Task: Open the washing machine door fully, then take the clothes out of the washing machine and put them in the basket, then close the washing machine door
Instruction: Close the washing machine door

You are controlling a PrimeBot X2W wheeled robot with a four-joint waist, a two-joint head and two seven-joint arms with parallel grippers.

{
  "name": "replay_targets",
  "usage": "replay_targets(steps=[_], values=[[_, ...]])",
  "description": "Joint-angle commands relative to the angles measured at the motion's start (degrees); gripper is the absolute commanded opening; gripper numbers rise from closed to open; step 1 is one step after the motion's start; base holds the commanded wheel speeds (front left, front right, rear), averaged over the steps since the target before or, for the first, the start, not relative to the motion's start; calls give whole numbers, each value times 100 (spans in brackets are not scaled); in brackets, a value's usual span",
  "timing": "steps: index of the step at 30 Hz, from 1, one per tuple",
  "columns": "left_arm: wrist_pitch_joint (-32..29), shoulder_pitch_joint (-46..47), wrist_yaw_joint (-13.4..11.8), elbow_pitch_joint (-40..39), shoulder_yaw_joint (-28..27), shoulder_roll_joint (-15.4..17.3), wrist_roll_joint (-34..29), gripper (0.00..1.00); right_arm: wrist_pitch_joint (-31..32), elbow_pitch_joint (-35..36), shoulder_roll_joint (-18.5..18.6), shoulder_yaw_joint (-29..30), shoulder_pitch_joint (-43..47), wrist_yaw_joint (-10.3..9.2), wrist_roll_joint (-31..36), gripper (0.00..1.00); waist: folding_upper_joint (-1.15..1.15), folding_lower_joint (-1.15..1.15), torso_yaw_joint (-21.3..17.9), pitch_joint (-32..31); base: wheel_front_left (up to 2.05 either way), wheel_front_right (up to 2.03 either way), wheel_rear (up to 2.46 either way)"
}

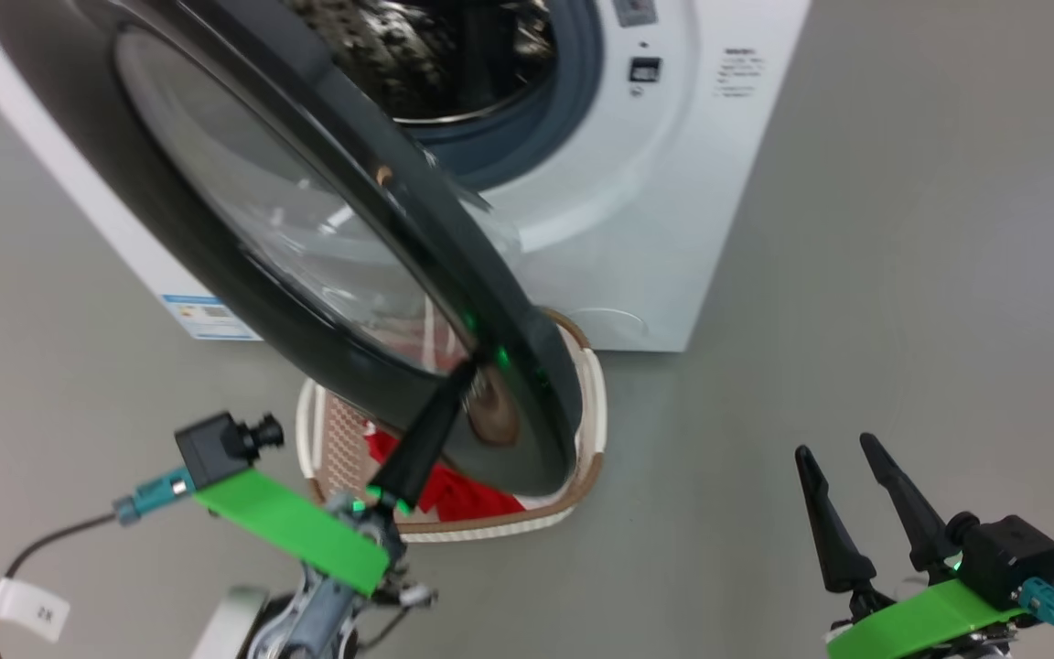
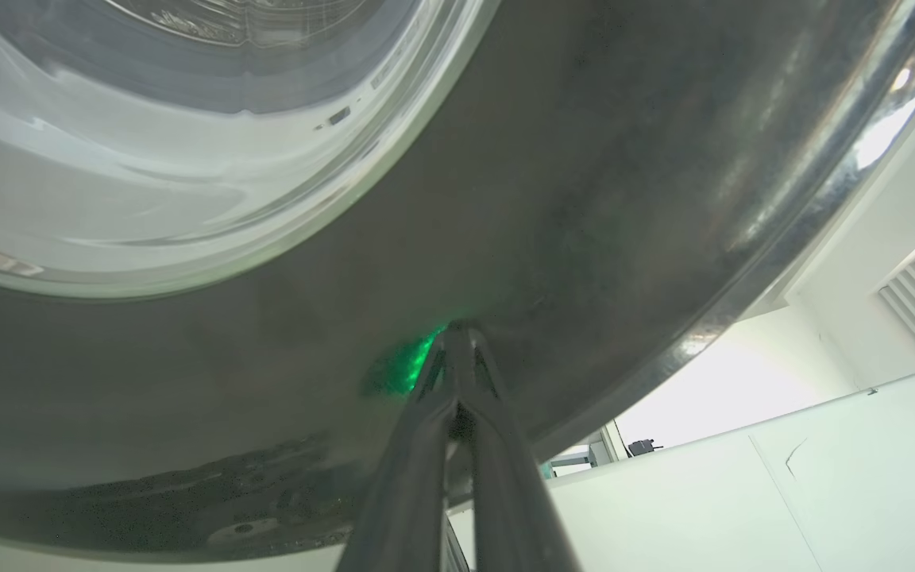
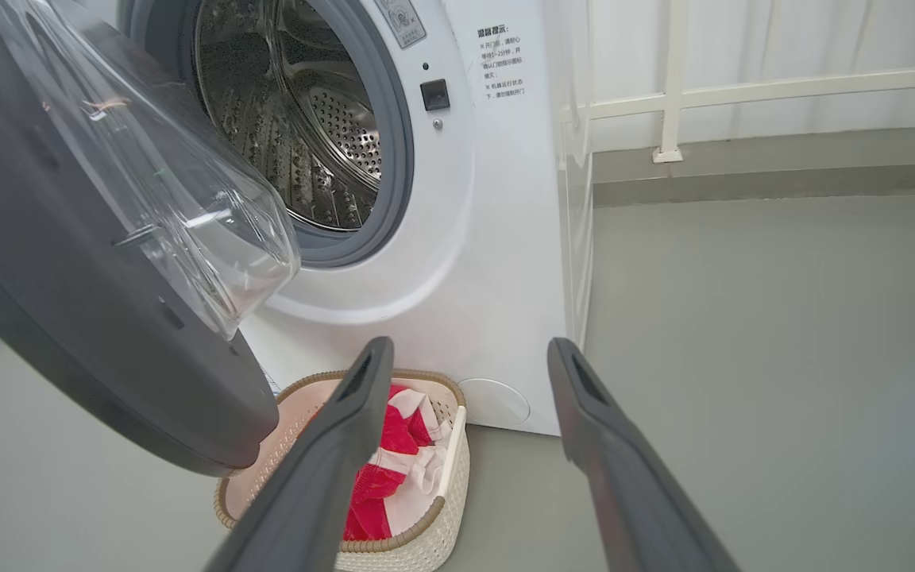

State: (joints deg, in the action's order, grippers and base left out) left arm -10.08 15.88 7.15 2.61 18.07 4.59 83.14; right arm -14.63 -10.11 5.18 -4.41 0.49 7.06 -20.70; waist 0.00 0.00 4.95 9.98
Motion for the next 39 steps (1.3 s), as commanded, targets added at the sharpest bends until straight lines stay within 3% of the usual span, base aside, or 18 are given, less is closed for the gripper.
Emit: replay_targets(steps=[1, 20, 30, 39], values=[[284, 466, 34, -10, -82, 42, -102, 0, -37, 144, 17, -106, -248, 43, -38, 100, 0, 0, -403, 322, 0, 0, 0], [2175, 2533, 34, 1483, 554, 744, -390, 0, -37, 133, -194, -71, -683, 43, -159, 100, 0, 0, -1566, 988, 0, 0, 0], [2476, 3307, 34, 2106, 617, 992, -429, 0, -37, 122, -227, -86, -753, 43, -218, 100, 0, 0, -1853, 1084, 0, 0, 0], [2506, 3235, 34, 2202, 441, 967, -566, 0, -37, 119, -229, -62, -716, 43, -277, 100, 0, 0, -1815, 1015, 0, 0, 0]])
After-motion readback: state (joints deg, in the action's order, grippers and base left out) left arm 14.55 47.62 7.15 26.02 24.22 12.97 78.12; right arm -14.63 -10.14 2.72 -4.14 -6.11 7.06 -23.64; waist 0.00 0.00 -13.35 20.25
